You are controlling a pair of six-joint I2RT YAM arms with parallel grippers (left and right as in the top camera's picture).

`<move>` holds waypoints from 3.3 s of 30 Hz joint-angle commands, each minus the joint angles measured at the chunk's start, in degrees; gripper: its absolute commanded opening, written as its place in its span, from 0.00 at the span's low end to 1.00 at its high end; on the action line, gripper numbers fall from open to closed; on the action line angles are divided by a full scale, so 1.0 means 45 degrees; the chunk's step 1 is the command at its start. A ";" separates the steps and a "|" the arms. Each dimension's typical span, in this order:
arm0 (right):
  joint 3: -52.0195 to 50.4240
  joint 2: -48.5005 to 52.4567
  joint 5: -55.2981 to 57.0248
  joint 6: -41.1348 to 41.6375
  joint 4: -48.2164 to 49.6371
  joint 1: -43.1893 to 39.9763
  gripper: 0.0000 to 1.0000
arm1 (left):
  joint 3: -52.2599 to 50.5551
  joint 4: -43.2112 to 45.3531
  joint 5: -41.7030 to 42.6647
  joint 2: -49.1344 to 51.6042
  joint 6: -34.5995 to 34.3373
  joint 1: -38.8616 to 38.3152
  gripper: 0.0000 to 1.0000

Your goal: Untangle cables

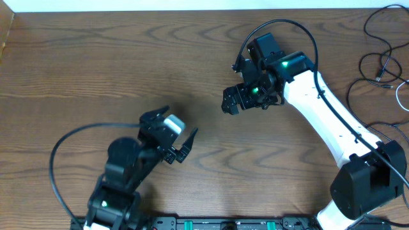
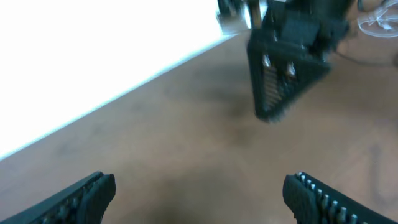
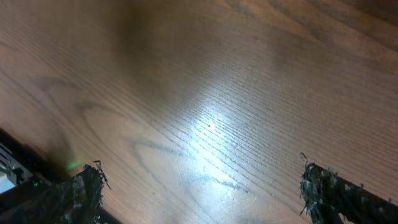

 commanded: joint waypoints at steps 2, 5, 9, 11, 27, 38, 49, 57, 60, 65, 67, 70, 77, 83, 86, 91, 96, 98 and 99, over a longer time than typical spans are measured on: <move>0.0063 -0.0068 -0.0029 -0.0185 -0.0015 0.0053 0.99 | -0.1651 0.2346 -0.0097 -0.1394 0.0015 0.0427 0.91; 0.0063 -0.0068 -0.0034 -0.0185 -0.0010 0.0053 0.99 | -0.2817 0.4245 -0.0092 -0.2375 0.0010 0.0840 0.91; 0.0063 -0.0068 -0.0029 -0.0185 -0.0015 0.0053 0.99 | -0.4182 0.6086 -0.0092 -0.3623 -0.0039 0.1404 0.91; 0.0063 -0.0068 -0.0029 -0.0185 -0.0015 0.0053 0.99 | -0.4857 0.6781 -0.0092 -0.4279 -0.0039 0.1700 0.91; 0.0063 -0.0068 -0.0034 -0.0185 -0.0015 0.0053 0.99 | -0.5960 0.4099 -0.0491 -0.7441 -0.0097 0.3968 0.91; 0.0063 -0.0068 -0.0029 -0.0185 -0.0015 0.0053 0.99 | -0.5960 -0.0010 -0.4682 -0.7446 -0.1972 0.4182 0.91; 0.0063 -0.0068 -0.0029 -0.0185 -0.0010 0.0053 0.99 | -0.5960 0.0034 -0.4988 -0.7431 -0.1889 0.4182 0.91; 0.0063 -0.0068 -0.0034 -0.0185 -0.0015 0.0053 0.99 | -0.5960 0.0034 -0.4983 -0.7407 -0.1889 0.4182 0.91; 0.0063 -0.0068 -0.0034 -0.0185 -0.0010 0.0053 0.99 | -0.5960 0.0034 -0.4983 -0.7407 -0.1889 0.4182 0.91; 0.0063 -0.0068 -0.0044 -0.0185 -0.0015 0.0053 0.99 | -0.5960 0.0039 -0.4983 -0.7407 -0.1889 0.4090 0.91; 0.0063 -0.0068 0.0024 -0.0185 -0.0015 0.0010 0.99 | -0.5960 0.0039 -0.4988 -0.7407 -0.1889 0.4085 0.91; 0.0063 -0.0068 0.0053 -0.0185 -0.0015 -0.0044 0.99 | -0.5960 0.0039 -0.4988 -0.7407 -0.1889 0.4085 0.91; 0.0063 -0.0073 0.0068 -0.0185 -0.0015 0.0049 0.99 | -0.5960 0.0039 -0.4988 -0.7407 -0.1889 0.4085 0.91; 0.0063 -0.0461 0.0384 -0.0189 -0.0019 0.0136 0.99 | -0.5960 0.0039 -0.4988 -0.7407 -0.1889 0.4085 0.91; 0.0058 -0.1044 0.0879 -0.0194 -0.0058 0.0141 0.99 | -0.5960 0.0039 -0.4988 -0.7407 -0.1889 0.4085 0.91; 0.0019 -0.2623 0.1928 -0.0622 0.0272 0.0136 0.99 | -0.5960 0.0039 -0.4988 -0.7407 -0.1889 0.4085 0.91; -0.0894 -0.4682 0.2463 -0.0957 0.2244 0.0136 0.99 | -0.5960 0.0039 -0.4988 -0.7407 -0.1889 0.4085 0.92; -0.1855 -0.5654 0.2633 -0.1122 0.3551 0.0112 0.99 | -0.5960 0.0039 -0.4988 -0.7407 -0.1889 0.4085 0.91; -0.2307 -0.6023 0.2647 -0.1214 0.4114 0.0112 0.99 | -0.5960 0.0039 -0.4988 -0.7407 -0.1889 0.4085 0.91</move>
